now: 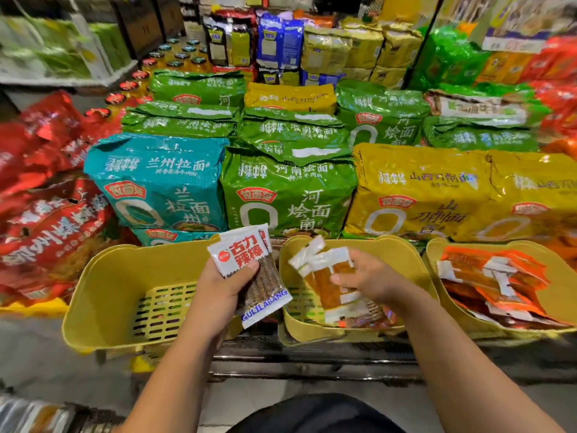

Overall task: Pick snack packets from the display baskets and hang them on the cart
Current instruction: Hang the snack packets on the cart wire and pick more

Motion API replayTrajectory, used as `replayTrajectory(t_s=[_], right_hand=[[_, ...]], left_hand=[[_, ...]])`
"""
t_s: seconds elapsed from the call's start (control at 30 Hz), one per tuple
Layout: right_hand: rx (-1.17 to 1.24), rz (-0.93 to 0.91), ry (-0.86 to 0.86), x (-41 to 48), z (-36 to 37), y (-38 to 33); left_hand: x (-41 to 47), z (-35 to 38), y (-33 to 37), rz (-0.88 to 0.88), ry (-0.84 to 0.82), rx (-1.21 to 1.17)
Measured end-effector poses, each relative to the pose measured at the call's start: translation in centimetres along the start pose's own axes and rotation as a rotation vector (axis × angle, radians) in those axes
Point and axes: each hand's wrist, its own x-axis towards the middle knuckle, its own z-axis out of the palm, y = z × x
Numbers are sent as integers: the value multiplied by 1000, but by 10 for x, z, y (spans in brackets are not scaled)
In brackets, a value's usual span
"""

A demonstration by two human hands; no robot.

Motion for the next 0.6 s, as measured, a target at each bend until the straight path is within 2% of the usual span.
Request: replayTrajectory(t_s=[0.1,0.2,0.27,0.37,0.47,0.6], right_hand=[[307,-105,-32,-17,-20,-7],[786,-109,-98,-38,-27,-21],[968,-78,-131,-49,-29,-24],[1046,-41,-255,-63,-24,-17],[974,34,-350,-69,-11,-5],[835,106,-418,-79,10,6]], left_hand=[[-23,12,-2,40,104,-17],[-49,23,-8,57,168,-7],[-67,33,-12,83,227,-20],[-93,48,-20,78,311,-50],[-123,56,-30,38,395,-147],[-156,54,-43,21,501,-164]])
